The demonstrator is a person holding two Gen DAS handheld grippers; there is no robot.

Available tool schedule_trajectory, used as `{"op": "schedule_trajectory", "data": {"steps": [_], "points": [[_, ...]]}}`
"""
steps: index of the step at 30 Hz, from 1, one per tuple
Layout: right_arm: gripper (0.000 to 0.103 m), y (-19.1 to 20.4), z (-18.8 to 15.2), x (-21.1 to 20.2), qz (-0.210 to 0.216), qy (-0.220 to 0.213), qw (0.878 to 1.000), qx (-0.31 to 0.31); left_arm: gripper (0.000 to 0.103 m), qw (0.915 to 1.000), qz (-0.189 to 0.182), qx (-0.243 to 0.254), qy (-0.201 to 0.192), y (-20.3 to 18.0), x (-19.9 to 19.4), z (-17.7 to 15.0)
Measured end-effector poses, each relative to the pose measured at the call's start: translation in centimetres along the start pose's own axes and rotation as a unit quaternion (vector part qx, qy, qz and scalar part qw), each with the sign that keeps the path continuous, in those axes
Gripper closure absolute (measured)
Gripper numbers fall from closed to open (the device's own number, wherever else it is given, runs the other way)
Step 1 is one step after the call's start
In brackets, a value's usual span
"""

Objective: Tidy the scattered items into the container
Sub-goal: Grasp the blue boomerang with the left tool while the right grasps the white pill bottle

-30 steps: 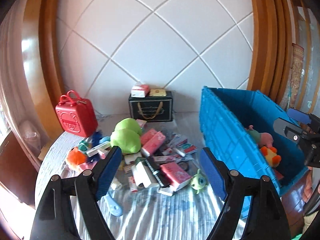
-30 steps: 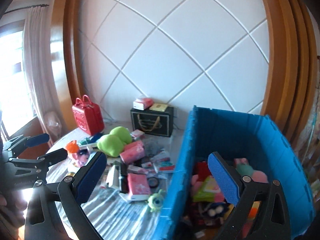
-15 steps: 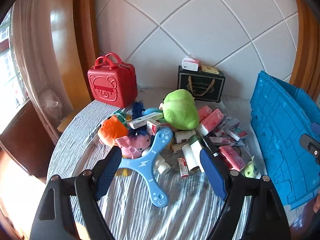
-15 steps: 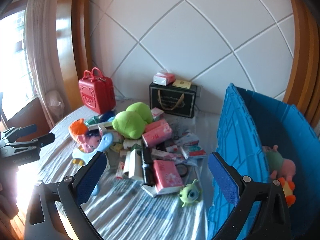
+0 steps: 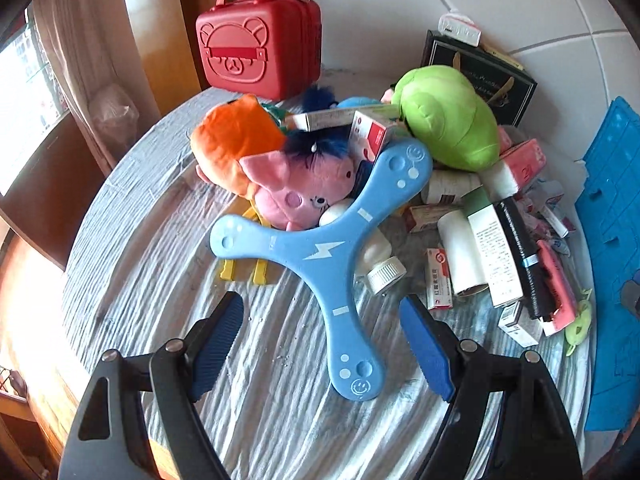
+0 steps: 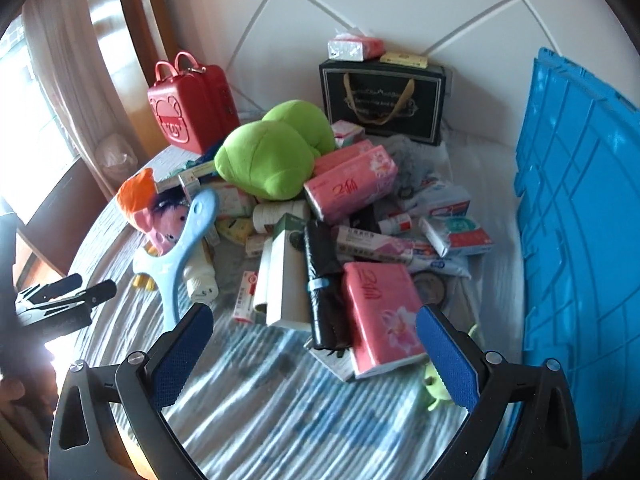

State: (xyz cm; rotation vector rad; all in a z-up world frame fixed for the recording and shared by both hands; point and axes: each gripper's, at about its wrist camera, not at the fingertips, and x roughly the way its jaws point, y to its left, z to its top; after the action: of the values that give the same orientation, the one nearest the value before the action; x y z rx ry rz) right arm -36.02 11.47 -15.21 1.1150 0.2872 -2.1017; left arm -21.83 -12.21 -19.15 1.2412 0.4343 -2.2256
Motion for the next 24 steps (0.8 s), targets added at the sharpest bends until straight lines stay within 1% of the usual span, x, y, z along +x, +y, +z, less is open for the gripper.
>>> {"op": "schedule_trajectory", "data": {"steps": [4, 6, 7, 8, 11, 14, 19, 21, 22, 23, 24], "points": [[0.0, -1.0, -1.1, 2.1, -0.015, 0.02, 0.999, 0.04, 0.023, 0.9992, -0.019, 0.007, 0.033, 0.1, 3.8, -0.1], [0.002, -1.6, -1.2, 2.8, -0.023, 0.028, 0.998, 0.052, 0.023, 0.9986, -0.026, 0.009, 0.045, 0.1, 5.5, -0.2], [0.008, -1.8, -1.1, 3.1, -0.032, 0.03, 0.998, 0.053, 0.023, 0.9983, -0.028, 0.01, 0.051, 0.0, 6.2, -0.3], [0.017, -2.2, -1.1, 3.4, -0.044, 0.03, 0.997, 0.056, 0.023, 0.9979, -0.029, 0.011, 0.057, 0.0, 7.0, -0.4], [0.026, -4.3, -1.1, 4.2, -0.087, 0.034, 0.993, 0.077, 0.023, 0.9966, -0.032, 0.024, 0.072, -0.3, 9.1, -0.7], [0.028, -6.6, -0.4, 5.6, -0.125, 0.042, 0.988, 0.085, 0.023, 0.9959, -0.026, 0.035, 0.079, -0.5, 10.6, -0.9], [0.028, -9.0, 2.6, 9.1, -0.143, 0.032, 0.985, 0.096, 0.023, 0.9955, -0.015, 0.034, 0.087, -0.3, 12.8, -0.4], [0.028, -9.5, 3.7, 11.5, -0.146, 0.038, 0.984, 0.099, 0.036, 0.9952, -0.007, 0.046, 0.086, -0.2, 13.5, -0.4], [0.028, -9.4, 3.9, 12.8, -0.157, 0.043, 0.981, 0.108, 0.042, 0.9948, -0.008, 0.054, 0.086, -0.2, 13.6, -0.5], [0.028, -9.3, 3.9, 14.2, -0.172, 0.051, 0.975, 0.133, 0.048, 0.9949, -0.013, 0.058, 0.082, -0.1, 13.5, -0.6], [0.028, -8.9, 3.6, 15.5, -0.159, 0.064, 0.976, 0.136, 0.051, 0.9947, -0.015, 0.065, 0.079, 0.0, 13.4, -0.7]]}}
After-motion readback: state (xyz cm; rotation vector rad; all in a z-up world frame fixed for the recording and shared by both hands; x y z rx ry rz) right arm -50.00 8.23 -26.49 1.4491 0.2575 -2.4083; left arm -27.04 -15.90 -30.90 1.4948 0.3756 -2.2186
